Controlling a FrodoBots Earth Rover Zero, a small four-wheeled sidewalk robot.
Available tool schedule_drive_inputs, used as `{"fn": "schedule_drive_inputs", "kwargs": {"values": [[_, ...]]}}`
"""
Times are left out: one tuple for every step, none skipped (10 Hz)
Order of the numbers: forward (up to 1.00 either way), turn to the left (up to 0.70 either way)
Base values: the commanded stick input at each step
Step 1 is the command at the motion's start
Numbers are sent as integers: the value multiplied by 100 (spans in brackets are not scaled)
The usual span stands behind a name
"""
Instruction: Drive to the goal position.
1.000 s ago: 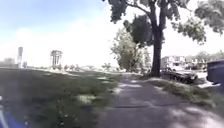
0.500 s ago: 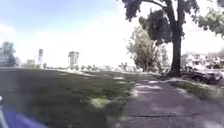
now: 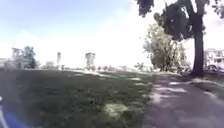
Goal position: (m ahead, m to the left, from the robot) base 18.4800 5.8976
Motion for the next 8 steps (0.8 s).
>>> {"fn": "schedule_drive_inputs", "kwargs": {"values": [[70,26],[70,0],[70,0],[70,0],[70,0],[70,0],[70,0],[70,0]]}}
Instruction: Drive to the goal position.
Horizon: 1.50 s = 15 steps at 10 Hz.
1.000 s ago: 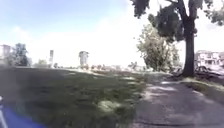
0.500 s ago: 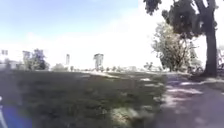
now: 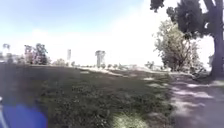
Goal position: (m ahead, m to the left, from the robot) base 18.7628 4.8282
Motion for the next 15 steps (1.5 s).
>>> {"fn": "schedule_drive_inputs", "kwargs": {"values": [[70,0],[70,0],[70,0],[70,0],[70,0],[70,0],[70,0],[70,0],[70,0],[70,0],[70,31],[70,35],[70,35],[70,35],[70,35]]}}
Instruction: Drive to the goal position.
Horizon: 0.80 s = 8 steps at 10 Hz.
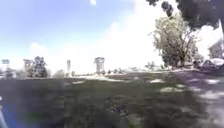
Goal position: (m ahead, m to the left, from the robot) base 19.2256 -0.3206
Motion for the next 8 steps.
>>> {"fn": "schedule_drive_inputs", "kwargs": {"values": [[70,35],[70,35],[70,35],[70,35],[70,35],[70,35],[70,35],[70,35]]}}
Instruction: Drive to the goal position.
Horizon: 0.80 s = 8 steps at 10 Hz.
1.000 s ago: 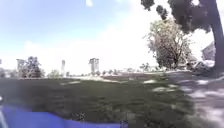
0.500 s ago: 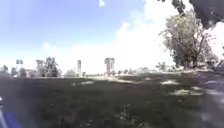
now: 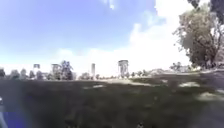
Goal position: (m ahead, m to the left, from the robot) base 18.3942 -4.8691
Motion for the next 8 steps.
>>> {"fn": "schedule_drive_inputs", "kwargs": {"values": [[70,35],[70,35],[70,35],[70,35],[70,35],[70,35],[70,35],[70,35]]}}
